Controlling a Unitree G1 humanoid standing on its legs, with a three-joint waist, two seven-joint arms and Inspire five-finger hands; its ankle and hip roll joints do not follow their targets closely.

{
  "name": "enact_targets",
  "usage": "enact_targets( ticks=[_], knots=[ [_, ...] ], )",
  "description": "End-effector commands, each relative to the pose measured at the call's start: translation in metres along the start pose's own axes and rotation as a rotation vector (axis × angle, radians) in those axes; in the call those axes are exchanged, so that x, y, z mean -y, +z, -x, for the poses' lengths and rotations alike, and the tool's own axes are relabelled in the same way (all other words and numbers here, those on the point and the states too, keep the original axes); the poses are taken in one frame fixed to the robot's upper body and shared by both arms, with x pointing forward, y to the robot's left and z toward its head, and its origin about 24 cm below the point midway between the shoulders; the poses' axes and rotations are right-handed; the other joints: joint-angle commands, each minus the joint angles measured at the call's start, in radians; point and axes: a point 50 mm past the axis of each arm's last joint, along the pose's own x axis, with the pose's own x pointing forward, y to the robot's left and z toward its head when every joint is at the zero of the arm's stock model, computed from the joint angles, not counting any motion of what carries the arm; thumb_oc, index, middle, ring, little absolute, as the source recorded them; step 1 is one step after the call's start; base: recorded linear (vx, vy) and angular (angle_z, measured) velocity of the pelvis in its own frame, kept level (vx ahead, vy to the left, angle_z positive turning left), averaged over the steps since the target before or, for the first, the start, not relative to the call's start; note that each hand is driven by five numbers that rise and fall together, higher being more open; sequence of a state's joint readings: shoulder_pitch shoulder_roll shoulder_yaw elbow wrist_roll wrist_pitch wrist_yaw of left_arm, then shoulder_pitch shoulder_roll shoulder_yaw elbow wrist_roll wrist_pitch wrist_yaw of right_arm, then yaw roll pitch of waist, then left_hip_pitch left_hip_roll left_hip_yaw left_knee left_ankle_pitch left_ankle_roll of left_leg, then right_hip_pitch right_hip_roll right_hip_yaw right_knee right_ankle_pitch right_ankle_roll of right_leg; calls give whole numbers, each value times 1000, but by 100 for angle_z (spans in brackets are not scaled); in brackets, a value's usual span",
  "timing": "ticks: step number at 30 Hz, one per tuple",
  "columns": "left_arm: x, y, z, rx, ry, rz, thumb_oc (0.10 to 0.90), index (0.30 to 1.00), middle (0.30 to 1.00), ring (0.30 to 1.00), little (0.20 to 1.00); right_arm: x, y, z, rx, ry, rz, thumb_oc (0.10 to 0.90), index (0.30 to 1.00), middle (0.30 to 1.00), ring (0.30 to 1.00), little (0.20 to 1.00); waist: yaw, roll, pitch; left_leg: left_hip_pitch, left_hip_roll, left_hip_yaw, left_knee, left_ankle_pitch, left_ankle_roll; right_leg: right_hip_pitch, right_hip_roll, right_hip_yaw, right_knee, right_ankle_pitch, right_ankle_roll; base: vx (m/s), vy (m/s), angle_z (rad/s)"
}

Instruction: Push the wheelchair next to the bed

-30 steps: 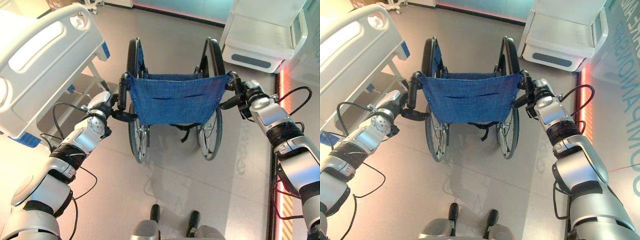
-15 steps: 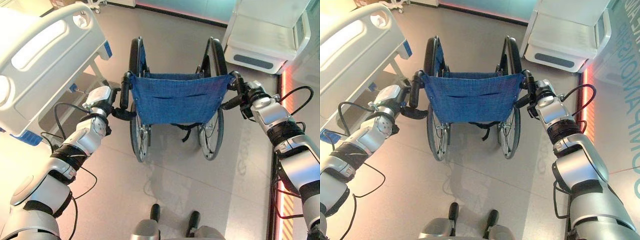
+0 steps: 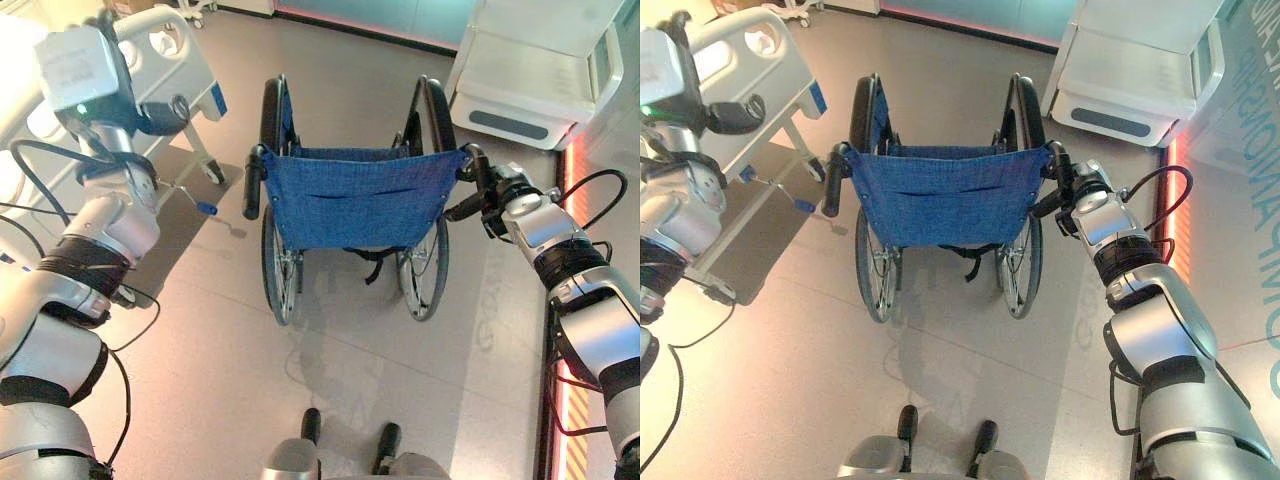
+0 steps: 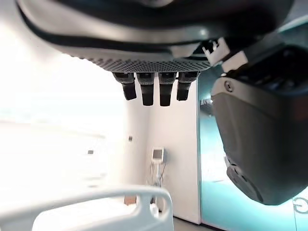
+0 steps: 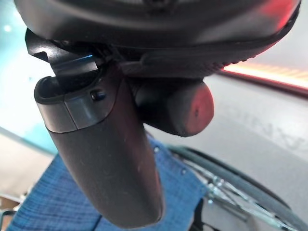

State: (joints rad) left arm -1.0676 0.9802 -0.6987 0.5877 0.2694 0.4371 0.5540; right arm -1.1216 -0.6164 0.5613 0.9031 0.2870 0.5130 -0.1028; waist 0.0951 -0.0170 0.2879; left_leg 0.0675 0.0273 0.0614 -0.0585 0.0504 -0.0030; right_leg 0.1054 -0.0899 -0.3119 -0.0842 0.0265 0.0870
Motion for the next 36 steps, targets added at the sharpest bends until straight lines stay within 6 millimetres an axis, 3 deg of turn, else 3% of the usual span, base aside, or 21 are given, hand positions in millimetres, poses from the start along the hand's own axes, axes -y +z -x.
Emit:
enact_targets(
  ticks=[1,2,3,4,7,10,21,26,36],
  knots=[
    [-38,-7,-19,14,230,69,800,900,900,900,900,31,0,-1,14,-93,88,800,900,900,900,900,8,25,-72,-54,-30,48,98,-113,2,-43,-33,5,124,-95,-35,-5,17,4],
    [-37,-7,-19,12,221,87,800,900,900,900,900,31,0,0,13,-94,88,800,900,900,900,900,8,25,-71,-55,-30,48,99,-113,2,-44,-33,4,124,-95,-35,-5,18,8],
    [-34,-4,-15,26,207,244,800,900,900,900,900,32,-3,-1,9,-97,87,800,900,900,900,900,10,24,-69,-57,-31,45,102,-113,2,-45,-34,4,126,-95,-36,0,10,6],
    [-33,-3,-14,30,191,294,800,900,900,900,900,32,-4,-1,8,-97,88,800,900,900,900,900,9,25,-70,-57,-32,44,103,-113,2,-44,-34,4,126,-95,-36,5,10,5],
    [-20,22,-1,109,-24,735,800,900,900,900,900,29,-12,-1,-2,-105,86,800,900,900,900,900,11,23,-65,-58,-32,42,104,-111,-1,-47,-31,6,131,-99,-38,0,0,0],
    [-12,37,9,167,-148,827,800,900,900,900,900,26,-13,0,-3,-104,87,800,900,900,900,900,8,25,-63,-55,-31,41,98,-109,-1,-51,-26,11,136,-99,-38,-5,6,5],
    [10,58,19,225,-411,689,800,900,900,900,900,17,3,3,47,-82,92,800,900,900,900,900,-11,28,-50,-44,-27,53,93,-108,7,-63,-17,28,152,-97,-36,-4,0,0],
    [21,58,22,199,-478,666,800,900,900,900,900,15,9,3,64,-82,92,800,900,900,900,900,-15,27,-47,-44,-27,58,96,-108,9,-63,-16,34,152,-93,-35,0,0,0],
    [41,45,22,125,-508,426,800,900,900,900,900,10,11,3,76,-81,91,800,900,900,900,900,-28,26,-39,-46,-27,67,109,-113,12,-66,-16,45,156,-91,-36,0,-1,-1]
  ],
)
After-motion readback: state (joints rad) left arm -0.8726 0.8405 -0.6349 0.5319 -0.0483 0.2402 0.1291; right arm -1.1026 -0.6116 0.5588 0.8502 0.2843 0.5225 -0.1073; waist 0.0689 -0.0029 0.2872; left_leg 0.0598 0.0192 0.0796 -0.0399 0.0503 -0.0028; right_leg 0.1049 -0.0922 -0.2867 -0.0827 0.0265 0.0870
